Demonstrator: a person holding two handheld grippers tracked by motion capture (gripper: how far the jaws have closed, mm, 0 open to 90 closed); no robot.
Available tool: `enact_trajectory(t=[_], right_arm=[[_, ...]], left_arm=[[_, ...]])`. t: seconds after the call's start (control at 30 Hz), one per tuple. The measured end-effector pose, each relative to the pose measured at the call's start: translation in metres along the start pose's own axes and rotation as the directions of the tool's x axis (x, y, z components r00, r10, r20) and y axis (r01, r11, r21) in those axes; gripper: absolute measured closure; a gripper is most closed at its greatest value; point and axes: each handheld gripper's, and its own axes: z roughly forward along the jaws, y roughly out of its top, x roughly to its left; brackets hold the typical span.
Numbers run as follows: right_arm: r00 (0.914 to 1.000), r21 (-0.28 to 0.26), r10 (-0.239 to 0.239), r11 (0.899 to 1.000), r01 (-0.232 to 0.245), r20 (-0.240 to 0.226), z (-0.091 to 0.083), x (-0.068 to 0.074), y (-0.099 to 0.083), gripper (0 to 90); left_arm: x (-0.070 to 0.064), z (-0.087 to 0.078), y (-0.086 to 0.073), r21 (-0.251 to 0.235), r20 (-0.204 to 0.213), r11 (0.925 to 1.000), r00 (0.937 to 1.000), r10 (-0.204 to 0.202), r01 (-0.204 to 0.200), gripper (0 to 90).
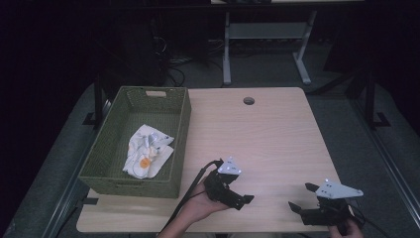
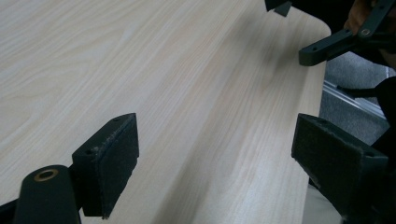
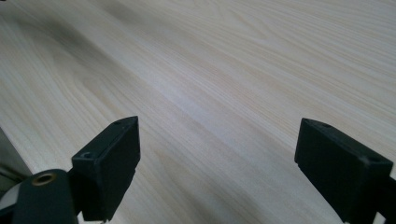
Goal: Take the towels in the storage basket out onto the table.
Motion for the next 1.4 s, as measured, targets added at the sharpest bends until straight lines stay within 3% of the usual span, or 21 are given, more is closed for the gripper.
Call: enact_trajectory(t=[0.13,0.27,0.97,1.13,1.2,1.23,1.4], right_arm=[[1.0,-0.004,0.005,1.0,-0.005,-0.002,-0.001,-0.001,0.0,13.9],[1.0,-0.002,0.006,1.0,-0.006,0.0,-0.001,-0.001,0.0,13.9],[1.0,0.002,-0.002,1.0,0.002,-0.003,0.0,-0.001,0.0,13.9],[1.0,0.002,0.003,1.0,-0.003,-0.006,-0.001,-0.001,0.0,13.9],[1.0,0.003,0.005,1.0,-0.005,-0.006,-0.001,-0.001,0.0,13.9],[1.0,0.0,-0.002,1.0,0.002,-0.001,-0.001,-0.001,0.0,13.9],[1.0,0.005,-0.002,1.0,0.002,-0.004,0.0,0.0,0.0,13.9]], left_arm=[[0.002,0.002,0.003,-0.01,0.005,0.9999,1.0,-0.006,0.006,14.9],[0.002,0.001,0.011,0.013,-0.005,0.9998,0.9998,0.017,-0.017,14.9],[0.018,-0.033,0.04,0.003,-0.027,0.9992,0.9989,0.04,-0.039,15.0],[0.025,-0.043,0.047,0.003,-0.004,0.9989,0.9989,0.047,-0.047,15.3],[0.029,-0.048,0.048,-0.025,0.01,0.9993,0.9995,0.03,-0.029,15.5],[0.033,-0.053,0.047,-0.054,0.036,0.9984,0.9992,0.017,-0.015,15.5],[0.038,-0.062,0.047,-0.07,0.047,0.9972,0.9985,0.029,-0.026,15.5]])
